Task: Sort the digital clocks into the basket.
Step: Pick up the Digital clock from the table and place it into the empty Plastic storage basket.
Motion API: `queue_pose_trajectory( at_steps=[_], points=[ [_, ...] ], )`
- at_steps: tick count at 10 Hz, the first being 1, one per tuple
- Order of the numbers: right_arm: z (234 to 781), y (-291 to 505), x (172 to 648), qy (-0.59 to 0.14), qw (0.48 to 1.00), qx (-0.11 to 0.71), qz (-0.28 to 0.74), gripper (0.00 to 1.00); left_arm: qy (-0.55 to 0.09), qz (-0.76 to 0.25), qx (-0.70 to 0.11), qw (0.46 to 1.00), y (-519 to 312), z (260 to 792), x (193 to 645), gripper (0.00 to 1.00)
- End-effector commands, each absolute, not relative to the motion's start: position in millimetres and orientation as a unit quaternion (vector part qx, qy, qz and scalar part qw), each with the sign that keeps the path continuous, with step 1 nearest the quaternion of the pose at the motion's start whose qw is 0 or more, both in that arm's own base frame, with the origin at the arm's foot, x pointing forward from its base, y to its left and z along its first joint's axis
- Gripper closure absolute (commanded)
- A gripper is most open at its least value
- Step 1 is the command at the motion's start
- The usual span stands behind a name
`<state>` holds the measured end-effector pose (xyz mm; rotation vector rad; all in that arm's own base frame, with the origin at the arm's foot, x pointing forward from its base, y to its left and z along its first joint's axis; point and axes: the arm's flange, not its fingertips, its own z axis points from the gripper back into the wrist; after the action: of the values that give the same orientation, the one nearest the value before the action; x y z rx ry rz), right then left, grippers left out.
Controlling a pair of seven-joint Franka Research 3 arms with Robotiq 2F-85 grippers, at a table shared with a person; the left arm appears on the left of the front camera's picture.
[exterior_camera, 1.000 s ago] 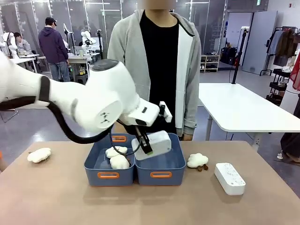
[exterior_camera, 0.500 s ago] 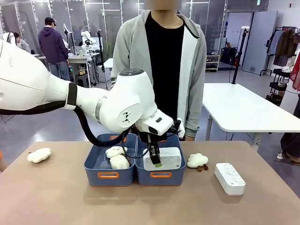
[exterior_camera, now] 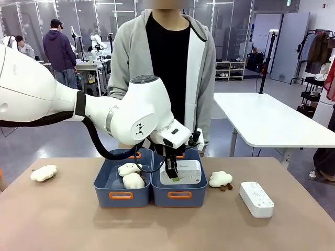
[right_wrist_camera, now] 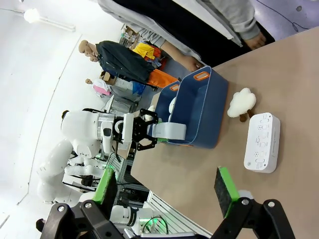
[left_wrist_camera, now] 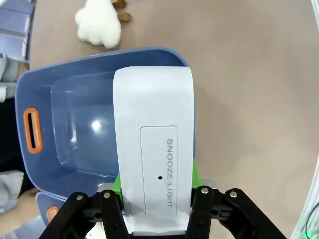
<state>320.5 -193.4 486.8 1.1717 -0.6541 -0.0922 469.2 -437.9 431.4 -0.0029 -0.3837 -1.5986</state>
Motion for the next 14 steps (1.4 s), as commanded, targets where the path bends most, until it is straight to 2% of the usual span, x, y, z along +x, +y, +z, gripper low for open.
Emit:
queue_pose_trajectory(
  at_steps=[1, 6, 7, 8, 9, 11, 13, 14],
  points=[
    [488, -194, 319, -0.307, 0.780, 0.544, -0.036, 0.00, -0.180, -0.723, 0.021, 0.666, -431, 417, 480, 1.00],
    [488, -194, 319, -0.307, 0.780, 0.544, -0.036, 0.00, -0.170, -0.721, 0.032, 0.671, -418, 397, 491, 1.00],
    [488, -194, 319, -0.307, 0.780, 0.544, -0.036, 0.00, -0.165, -0.716, 0.030, 0.677, -415, 395, 492, 0.34],
    [488, -194, 319, -0.307, 0.780, 0.544, -0.036, 0.00, -0.167, -0.716, 0.028, 0.677, -415, 395, 494, 0.29],
    [488, -194, 319, -0.307, 0.780, 0.544, -0.036, 0.00, -0.168, -0.715, 0.023, 0.679, -415, 396, 494, 0.12],
    [488, -194, 319, -0.307, 0.780, 0.544, -0.036, 0.00, -0.164, -0.707, 0.002, 0.688, -417, 398, 493, 0.00],
    [488, -194, 319, -0.307, 0.780, 0.544, -0.036, 0.00, -0.159, -0.712, -0.006, 0.684, -416, 405, 487, 0.00],
    [488, -194, 319, -0.307, 0.780, 0.544, -0.036, 0.00, -0.160, -0.712, 0.015, 0.684, -420, 396, 495, 0.00]
  ],
)
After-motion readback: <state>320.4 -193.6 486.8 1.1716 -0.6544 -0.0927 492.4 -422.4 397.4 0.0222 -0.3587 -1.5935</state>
